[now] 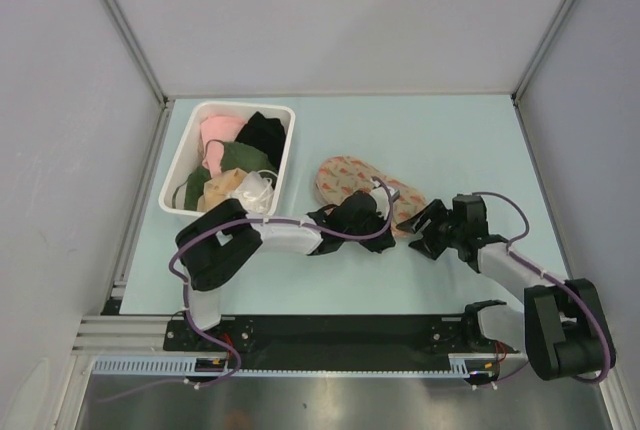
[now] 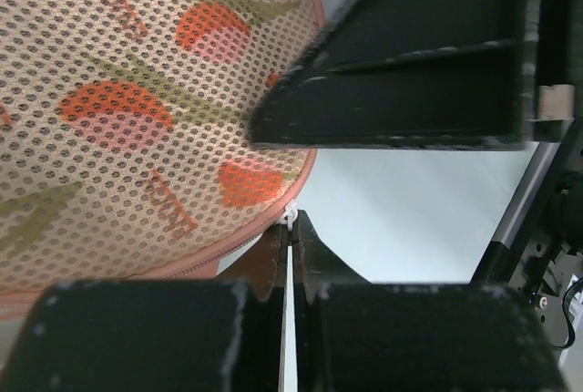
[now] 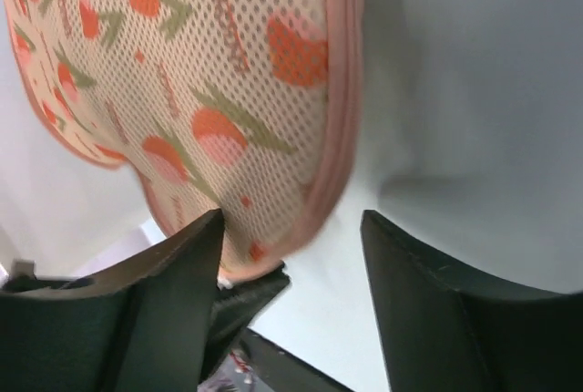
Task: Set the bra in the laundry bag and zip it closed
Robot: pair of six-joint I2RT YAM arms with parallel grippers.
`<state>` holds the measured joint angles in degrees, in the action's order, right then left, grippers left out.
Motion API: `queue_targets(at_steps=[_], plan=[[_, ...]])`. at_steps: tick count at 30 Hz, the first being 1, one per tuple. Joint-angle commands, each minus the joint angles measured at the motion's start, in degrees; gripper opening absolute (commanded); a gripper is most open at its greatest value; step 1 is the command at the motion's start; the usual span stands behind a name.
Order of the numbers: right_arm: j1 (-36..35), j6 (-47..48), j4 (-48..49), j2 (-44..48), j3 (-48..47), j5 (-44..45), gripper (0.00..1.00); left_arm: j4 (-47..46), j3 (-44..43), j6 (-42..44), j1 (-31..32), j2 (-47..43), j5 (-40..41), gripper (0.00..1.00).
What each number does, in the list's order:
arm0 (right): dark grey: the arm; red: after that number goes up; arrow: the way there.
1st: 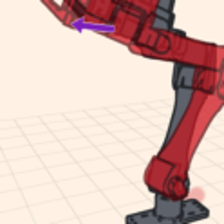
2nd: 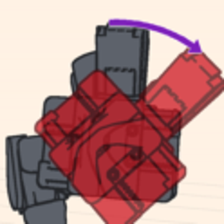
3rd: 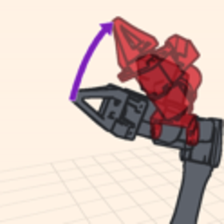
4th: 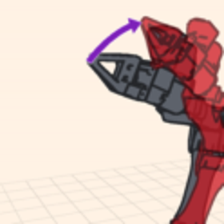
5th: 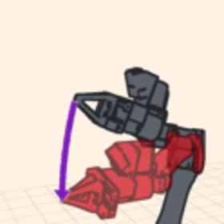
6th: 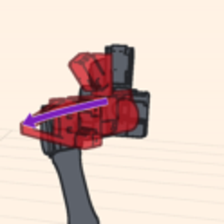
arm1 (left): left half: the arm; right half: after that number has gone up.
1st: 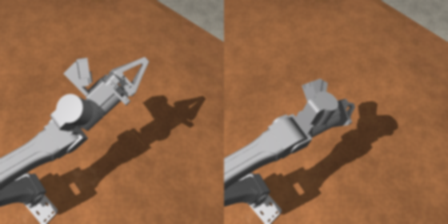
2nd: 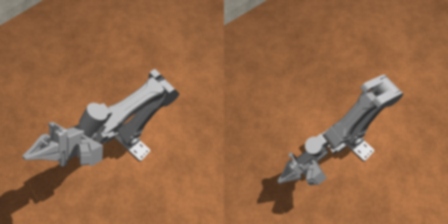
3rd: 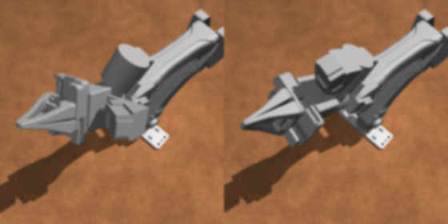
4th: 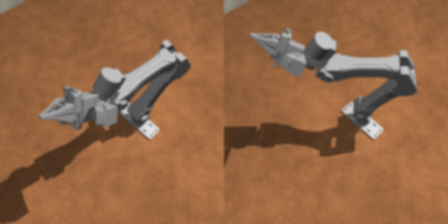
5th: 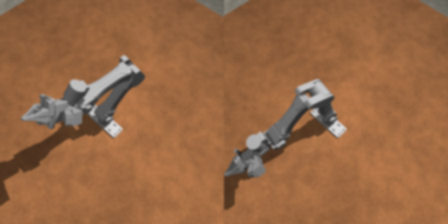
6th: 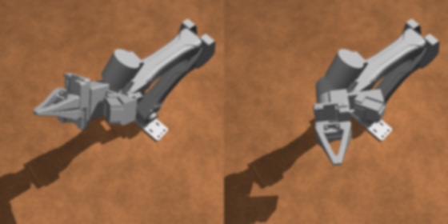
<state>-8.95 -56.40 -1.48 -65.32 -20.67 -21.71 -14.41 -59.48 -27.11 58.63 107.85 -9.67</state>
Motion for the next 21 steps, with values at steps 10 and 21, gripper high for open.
queue_targets(at_steps=[10,21], plan=[[4.2,-2.4,7.7,-5.6,0.4,-2.9,0.0,2.4,5.6,0.1,-5.8,-3.1,6.1,0.0],[12.3,11.5,-1.2,-9.5,-7.4,-7.4,0.0,7.3,10.4,7.3,-14.3,-11.7,7.2,0.0]])
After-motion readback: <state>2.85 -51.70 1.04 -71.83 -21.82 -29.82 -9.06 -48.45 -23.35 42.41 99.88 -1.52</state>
